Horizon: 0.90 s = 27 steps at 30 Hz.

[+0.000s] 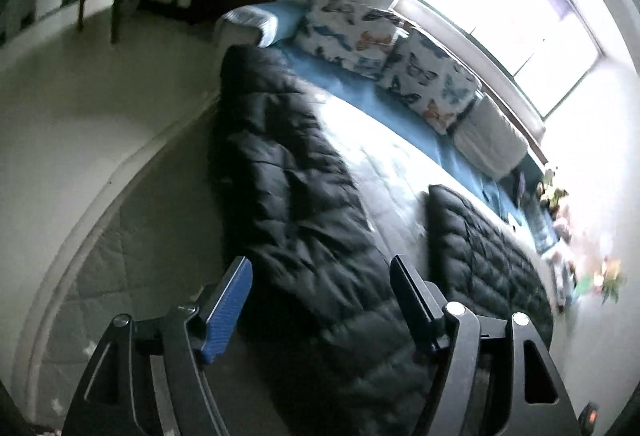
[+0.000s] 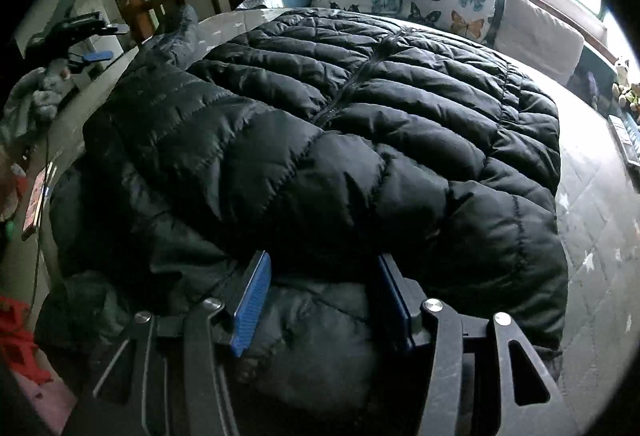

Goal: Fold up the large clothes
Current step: 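Grasp the jacket side with the left gripper and lift it toward the body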

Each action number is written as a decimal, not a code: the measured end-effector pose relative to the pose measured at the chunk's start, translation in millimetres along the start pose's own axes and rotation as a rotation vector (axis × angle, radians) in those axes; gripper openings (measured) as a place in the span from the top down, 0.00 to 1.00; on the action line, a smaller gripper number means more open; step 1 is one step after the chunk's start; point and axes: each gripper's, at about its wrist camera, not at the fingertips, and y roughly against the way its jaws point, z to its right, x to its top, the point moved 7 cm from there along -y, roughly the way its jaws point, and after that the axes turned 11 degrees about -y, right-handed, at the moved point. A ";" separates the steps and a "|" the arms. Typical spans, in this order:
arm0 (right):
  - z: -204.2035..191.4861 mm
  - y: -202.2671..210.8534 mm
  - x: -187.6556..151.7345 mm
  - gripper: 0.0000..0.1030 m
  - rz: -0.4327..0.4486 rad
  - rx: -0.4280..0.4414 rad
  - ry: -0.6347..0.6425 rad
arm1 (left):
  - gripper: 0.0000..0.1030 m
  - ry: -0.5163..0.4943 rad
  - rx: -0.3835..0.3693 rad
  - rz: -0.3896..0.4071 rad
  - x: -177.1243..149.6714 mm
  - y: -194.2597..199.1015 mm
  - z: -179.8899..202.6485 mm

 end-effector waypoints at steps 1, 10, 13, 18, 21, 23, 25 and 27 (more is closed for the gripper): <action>0.9 1.1 0.6 0.43 -0.003 0.005 -0.004 | 0.26 0.012 0.006 0.001 3.6 -5.2 -6.4; -0.1 0.1 0.1 0.42 -0.022 0.002 -0.008 | 0.26 0.230 -0.001 0.031 50.8 -62.5 -94.6; -0.6 -2.3 1.8 0.41 -0.029 0.006 -0.014 | 0.26 0.266 -0.022 0.025 70.5 -85.8 -117.7; -0.6 -4.0 1.3 0.41 -0.038 0.009 -0.021 | 0.26 0.313 -0.107 0.044 97.3 -116.6 -136.9; -0.2 -4.9 1.9 0.40 -0.040 0.010 -0.028 | 0.32 0.289 -0.097 0.022 107.4 -138.5 -139.1; -0.3 -5.1 1.8 0.40 -0.040 0.010 -0.025 | 0.49 0.302 -0.104 0.002 108.1 -150.9 -138.5; -0.7 -4.0 1.4 0.40 -0.038 0.010 -0.024 | 0.69 0.292 -0.098 0.010 109.7 -153.4 -131.7; -1.2 -3.3 1.4 0.40 -0.035 0.008 -0.022 | 0.88 0.265 -0.098 0.046 117.7 -141.6 -123.2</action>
